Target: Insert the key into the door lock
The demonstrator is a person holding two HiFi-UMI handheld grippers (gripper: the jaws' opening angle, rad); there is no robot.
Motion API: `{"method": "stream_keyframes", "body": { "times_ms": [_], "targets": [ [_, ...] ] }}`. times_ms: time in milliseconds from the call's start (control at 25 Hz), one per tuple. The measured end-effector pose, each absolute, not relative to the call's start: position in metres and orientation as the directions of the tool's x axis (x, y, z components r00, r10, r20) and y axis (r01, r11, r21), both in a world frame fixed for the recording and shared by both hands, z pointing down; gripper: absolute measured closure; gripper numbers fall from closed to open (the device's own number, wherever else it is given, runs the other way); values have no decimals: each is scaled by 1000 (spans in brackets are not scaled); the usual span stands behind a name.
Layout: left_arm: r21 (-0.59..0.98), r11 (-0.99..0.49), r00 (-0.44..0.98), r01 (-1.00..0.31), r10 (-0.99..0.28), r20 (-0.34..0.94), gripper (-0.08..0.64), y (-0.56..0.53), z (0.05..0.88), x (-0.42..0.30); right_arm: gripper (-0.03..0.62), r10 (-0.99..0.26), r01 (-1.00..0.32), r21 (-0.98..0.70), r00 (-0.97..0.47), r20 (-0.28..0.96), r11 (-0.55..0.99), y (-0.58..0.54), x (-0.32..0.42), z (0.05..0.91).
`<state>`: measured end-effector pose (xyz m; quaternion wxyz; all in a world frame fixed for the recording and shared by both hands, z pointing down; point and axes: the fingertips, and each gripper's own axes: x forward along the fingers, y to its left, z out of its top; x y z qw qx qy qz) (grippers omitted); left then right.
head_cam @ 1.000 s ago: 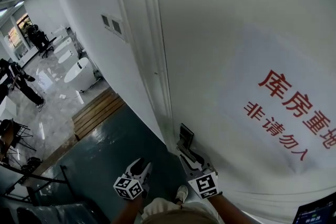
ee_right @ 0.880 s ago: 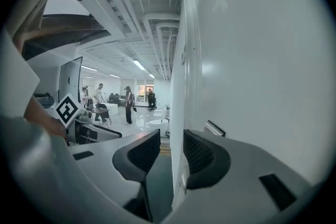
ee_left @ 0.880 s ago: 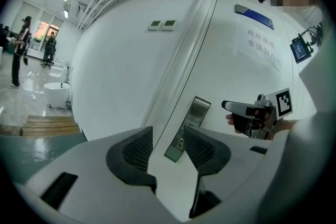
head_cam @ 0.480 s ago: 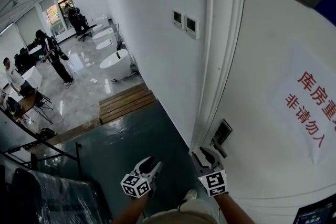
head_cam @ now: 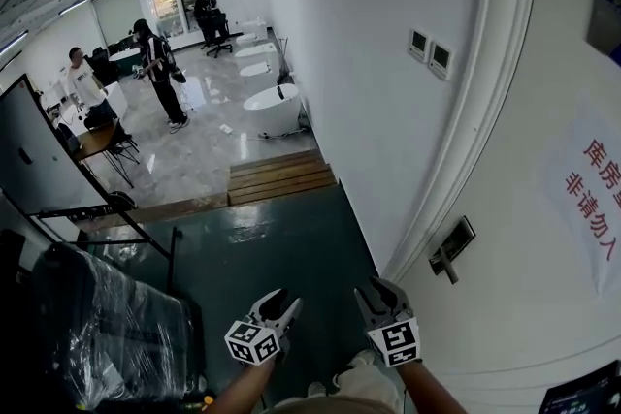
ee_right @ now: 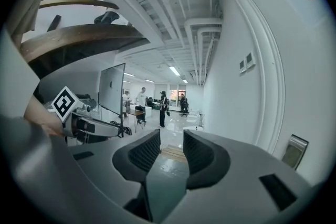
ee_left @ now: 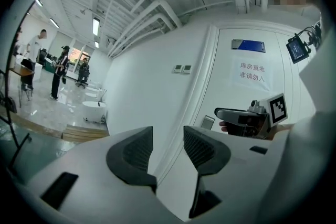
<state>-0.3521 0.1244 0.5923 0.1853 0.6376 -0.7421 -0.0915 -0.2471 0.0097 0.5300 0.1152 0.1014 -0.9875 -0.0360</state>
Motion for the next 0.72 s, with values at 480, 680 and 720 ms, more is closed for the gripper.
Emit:
{"method": "stream_keyframes", "body": {
  "times_ms": [480,680,720],
  "targets": [
    [404,257,-227,-878,-966,121,364,220,597,-307,469,-97,-79,94,-973,211,992,96,-220,538],
    [386,281,-249,-879,-959,133,364,227,596,-275,469,-75,-57,93,-978,197,994,99,-186,530],
    [382,284,-251,-879,-959,134,364,226,596,-266,469,-77,-60,93,-978,193,994,97,-177,527]
  ]
}}
